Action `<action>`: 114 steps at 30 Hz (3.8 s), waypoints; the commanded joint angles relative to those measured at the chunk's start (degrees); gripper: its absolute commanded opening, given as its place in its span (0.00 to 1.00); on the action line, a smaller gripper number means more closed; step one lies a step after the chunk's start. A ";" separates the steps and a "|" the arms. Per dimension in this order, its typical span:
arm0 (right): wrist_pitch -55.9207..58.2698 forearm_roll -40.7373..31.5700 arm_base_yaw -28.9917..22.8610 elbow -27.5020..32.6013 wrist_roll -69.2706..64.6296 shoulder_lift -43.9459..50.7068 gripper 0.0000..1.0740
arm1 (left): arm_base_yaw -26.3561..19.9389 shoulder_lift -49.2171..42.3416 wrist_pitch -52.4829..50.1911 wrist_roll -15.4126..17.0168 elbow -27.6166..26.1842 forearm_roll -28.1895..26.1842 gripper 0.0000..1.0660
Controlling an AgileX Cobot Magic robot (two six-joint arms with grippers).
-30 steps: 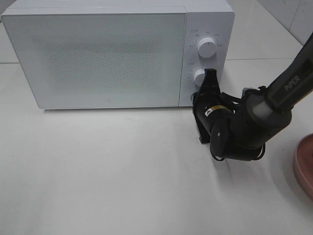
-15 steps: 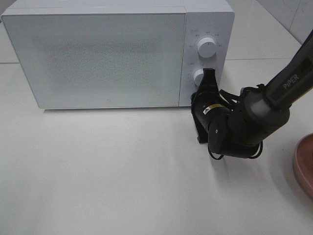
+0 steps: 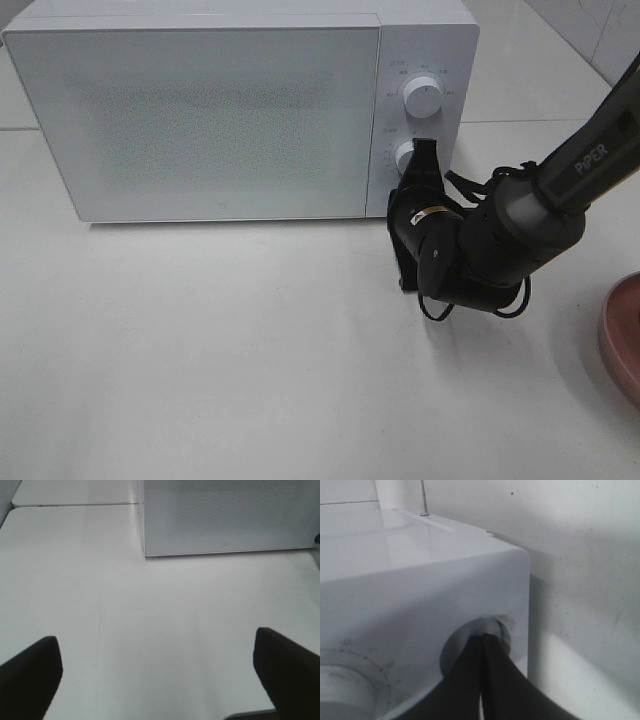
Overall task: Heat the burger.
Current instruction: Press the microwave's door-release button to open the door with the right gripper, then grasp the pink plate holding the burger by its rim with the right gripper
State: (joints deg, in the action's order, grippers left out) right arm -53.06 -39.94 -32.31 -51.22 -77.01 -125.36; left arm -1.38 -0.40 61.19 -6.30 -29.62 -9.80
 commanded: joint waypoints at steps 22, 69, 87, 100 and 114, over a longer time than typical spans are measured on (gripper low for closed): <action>2.01 12.78 5.73 -2.98 0.92 -0.63 0.00 | -0.11 -0.40 0.11 0.17 0.11 -0.52 0.91; 1.89 13.75 1.95 11.06 -2.18 9.11 0.00 | -0.11 -0.40 0.11 0.17 0.11 -0.52 0.91; 10.37 19.77 1.95 22.92 5.39 23.43 0.00 | -0.11 -0.40 0.11 0.17 0.11 -0.52 0.91; 28.02 20.17 1.95 23.66 26.93 33.92 0.01 | -0.11 -0.40 0.11 0.17 0.11 -0.52 0.91; 48.53 28.30 2.29 23.61 46.52 41.88 0.04 | -0.11 -0.40 0.11 0.17 0.11 -0.52 0.91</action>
State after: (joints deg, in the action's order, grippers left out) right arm -7.28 -14.04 -30.19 -27.50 -32.20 -84.80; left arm -1.38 -0.40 61.19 -6.30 -29.51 -9.80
